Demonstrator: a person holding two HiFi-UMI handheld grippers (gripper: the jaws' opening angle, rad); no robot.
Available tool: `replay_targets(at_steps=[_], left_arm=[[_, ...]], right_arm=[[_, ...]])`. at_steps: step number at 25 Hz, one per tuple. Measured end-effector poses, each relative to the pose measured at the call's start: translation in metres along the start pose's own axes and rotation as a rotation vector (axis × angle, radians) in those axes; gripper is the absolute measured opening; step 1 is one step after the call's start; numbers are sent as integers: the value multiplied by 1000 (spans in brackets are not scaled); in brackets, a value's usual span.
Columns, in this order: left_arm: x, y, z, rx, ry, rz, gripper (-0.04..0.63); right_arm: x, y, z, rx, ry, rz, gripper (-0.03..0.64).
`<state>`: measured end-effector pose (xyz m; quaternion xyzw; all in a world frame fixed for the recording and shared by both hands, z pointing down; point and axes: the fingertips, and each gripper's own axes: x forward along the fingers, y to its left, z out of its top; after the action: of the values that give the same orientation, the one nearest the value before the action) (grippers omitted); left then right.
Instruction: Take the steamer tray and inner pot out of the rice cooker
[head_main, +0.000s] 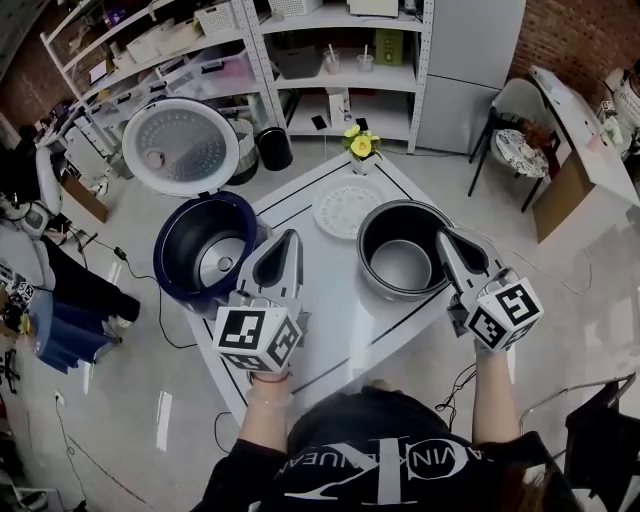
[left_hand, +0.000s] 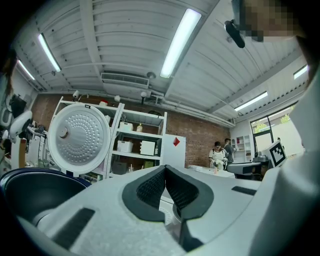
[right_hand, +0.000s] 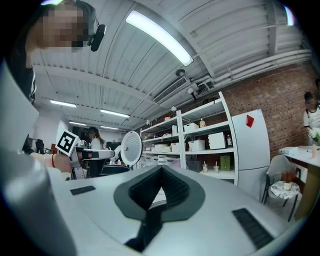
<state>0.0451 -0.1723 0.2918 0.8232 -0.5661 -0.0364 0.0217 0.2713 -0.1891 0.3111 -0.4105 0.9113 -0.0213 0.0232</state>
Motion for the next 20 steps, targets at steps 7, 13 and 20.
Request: replay_targets(at_steps=[7, 13, 20], left_arm=[[2, 1, 0, -3, 2, 8, 11], [5, 2, -5, -9, 8, 11, 11], [7, 3, -10, -14, 21, 19, 11]], right_arm=[[2, -5, -4, 14, 5, -1, -2], [4, -8, -9, 12, 15, 6, -2], [3, -11, -13, 17, 21, 9, -2]])
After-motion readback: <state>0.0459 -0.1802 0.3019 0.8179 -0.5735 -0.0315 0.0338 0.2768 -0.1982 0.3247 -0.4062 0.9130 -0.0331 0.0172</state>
